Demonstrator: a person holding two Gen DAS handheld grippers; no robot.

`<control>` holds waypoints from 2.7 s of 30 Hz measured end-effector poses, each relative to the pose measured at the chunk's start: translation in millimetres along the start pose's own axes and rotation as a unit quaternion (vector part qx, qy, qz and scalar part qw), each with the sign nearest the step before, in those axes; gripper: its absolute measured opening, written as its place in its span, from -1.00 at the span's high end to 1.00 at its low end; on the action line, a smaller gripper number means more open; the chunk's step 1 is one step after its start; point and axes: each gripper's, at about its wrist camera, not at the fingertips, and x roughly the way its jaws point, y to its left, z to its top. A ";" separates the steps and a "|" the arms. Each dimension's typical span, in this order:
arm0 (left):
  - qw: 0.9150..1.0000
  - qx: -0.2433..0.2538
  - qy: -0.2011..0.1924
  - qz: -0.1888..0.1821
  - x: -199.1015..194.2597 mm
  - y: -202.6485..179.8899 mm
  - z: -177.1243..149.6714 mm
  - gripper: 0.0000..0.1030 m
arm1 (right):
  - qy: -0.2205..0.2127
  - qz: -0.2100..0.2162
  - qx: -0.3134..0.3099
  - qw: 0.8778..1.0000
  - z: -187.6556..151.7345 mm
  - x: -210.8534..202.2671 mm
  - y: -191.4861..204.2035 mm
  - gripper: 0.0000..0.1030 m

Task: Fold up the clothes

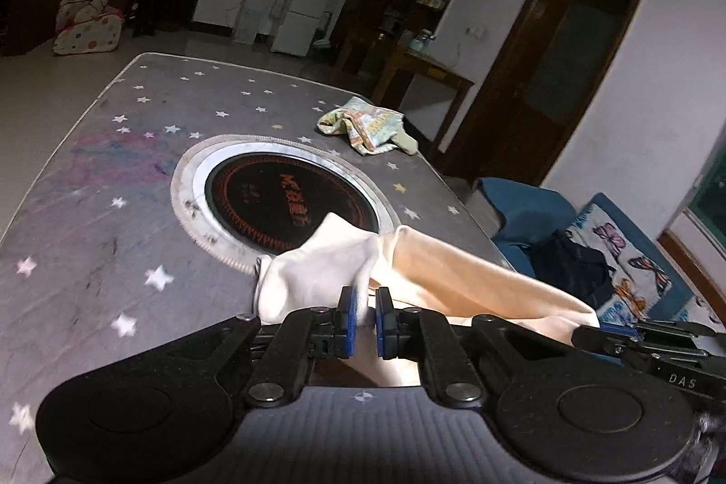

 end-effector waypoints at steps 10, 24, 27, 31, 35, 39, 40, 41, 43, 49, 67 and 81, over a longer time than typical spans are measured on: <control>0.998 0.034 0.057 -0.023 -26.4 7.9 -45.4 0.76 | 0.067 0.054 -0.036 0.996 -16.6 -25.1 24.2 0.64; 0.990 0.130 0.053 0.008 36.1 -29.4 -30.0 0.21 | 0.070 0.021 -0.053 0.996 25.1 98.8 20.7 0.35; 0.989 0.137 0.061 0.009 49.7 -31.9 -30.1 0.19 | 0.081 0.013 -0.053 0.995 25.3 127.7 19.5 0.37; 0.986 0.149 0.066 0.019 61.4 -33.9 -30.8 0.16 | 0.099 -0.002 -0.053 0.994 18.6 148.0 15.5 0.84; 0.984 0.167 0.064 0.018 73.6 -40.5 -29.7 0.10 | 0.071 -0.011 -0.045 0.996 14.0 125.1 7.6 0.94; 0.979 0.191 0.064 0.033 94.7 -49.7 -31.1 0.10 | 0.050 -0.027 -0.050 0.997 16.6 99.4 5.0 0.96; 0.978 0.196 0.064 0.038 99.2 -50.9 -32.2 0.10 | 0.043 -0.034 -0.053 0.997 17.5 92.3 4.0 0.97; 0.977 0.198 0.068 0.040 103.8 -51.3 -33.6 0.10 | 0.036 -0.042 -0.055 0.997 18.5 85.4 2.8 0.97; 0.976 0.199 0.075 0.041 109.8 -50.8 -36.2 0.10 | 0.027 -0.058 -0.056 0.996 20.8 74.6 -1.7 0.97; 0.971 0.220 0.082 0.048 115.6 -47.0 -42.9 0.47 | 0.028 -0.057 -0.035 0.997 21.8 55.8 -14.2 0.83; 0.973 0.216 0.073 0.045 97.2 -34.2 -40.5 0.82 | 0.043 -0.047 -0.037 0.997 12.2 116.0 4.2 0.96; 0.990 0.125 -0.030 0.066 -4.0 0.9 -27.7 0.90 | -0.034 -0.173 0.001 0.984 -10.2 -40.4 -34.3 0.96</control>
